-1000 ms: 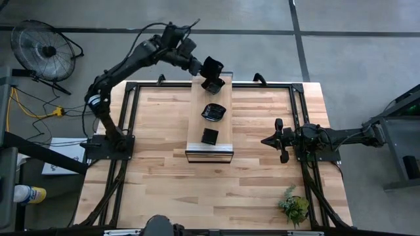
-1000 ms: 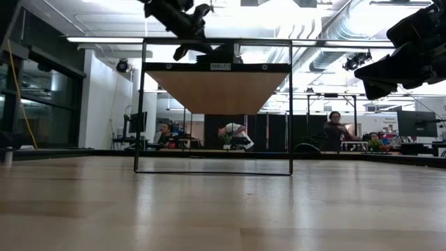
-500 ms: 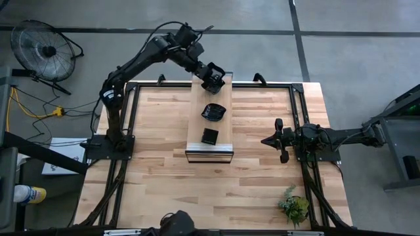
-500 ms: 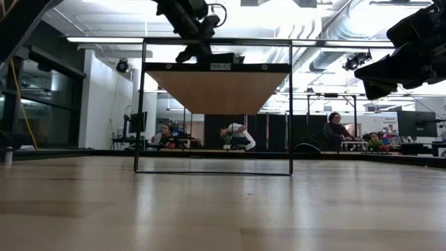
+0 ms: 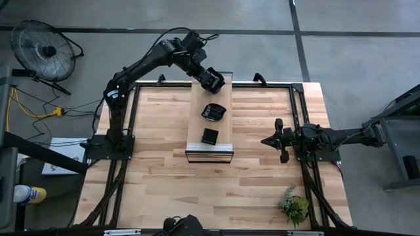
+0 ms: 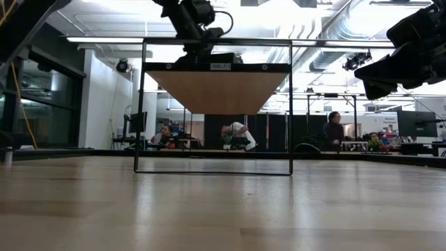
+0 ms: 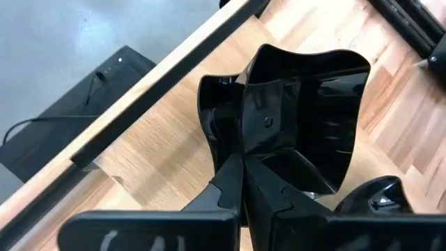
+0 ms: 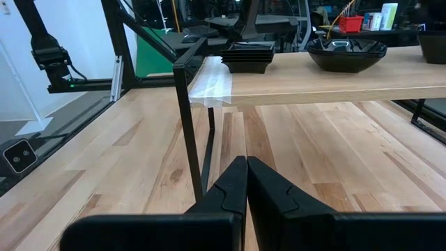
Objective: Pick & Place Mini shaped plates
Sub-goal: Stack the distorted square plate on top of the stacked distorted square plates on the shelf
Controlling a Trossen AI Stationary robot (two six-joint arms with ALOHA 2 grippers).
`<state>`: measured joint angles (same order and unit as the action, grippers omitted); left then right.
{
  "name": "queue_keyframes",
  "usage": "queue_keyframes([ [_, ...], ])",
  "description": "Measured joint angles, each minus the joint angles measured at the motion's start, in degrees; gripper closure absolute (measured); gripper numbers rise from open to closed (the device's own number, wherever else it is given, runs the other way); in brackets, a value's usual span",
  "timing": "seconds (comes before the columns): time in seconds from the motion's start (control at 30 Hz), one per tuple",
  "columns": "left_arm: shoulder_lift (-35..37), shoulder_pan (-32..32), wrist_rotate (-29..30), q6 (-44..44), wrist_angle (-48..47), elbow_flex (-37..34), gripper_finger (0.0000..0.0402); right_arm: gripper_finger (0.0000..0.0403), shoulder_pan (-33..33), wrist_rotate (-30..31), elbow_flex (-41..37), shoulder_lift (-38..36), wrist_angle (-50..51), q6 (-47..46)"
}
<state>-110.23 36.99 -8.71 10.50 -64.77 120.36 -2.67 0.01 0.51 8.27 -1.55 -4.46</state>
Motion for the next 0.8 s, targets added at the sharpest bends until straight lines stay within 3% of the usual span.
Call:
queue_keyframes([
  [0.8, -2.2, -1.0, -1.2, -1.2, 0.7, 0.0, 0.0398, 0.0398, 0.0, 0.0, 0.0, 0.0, 0.0, 0.0],
])
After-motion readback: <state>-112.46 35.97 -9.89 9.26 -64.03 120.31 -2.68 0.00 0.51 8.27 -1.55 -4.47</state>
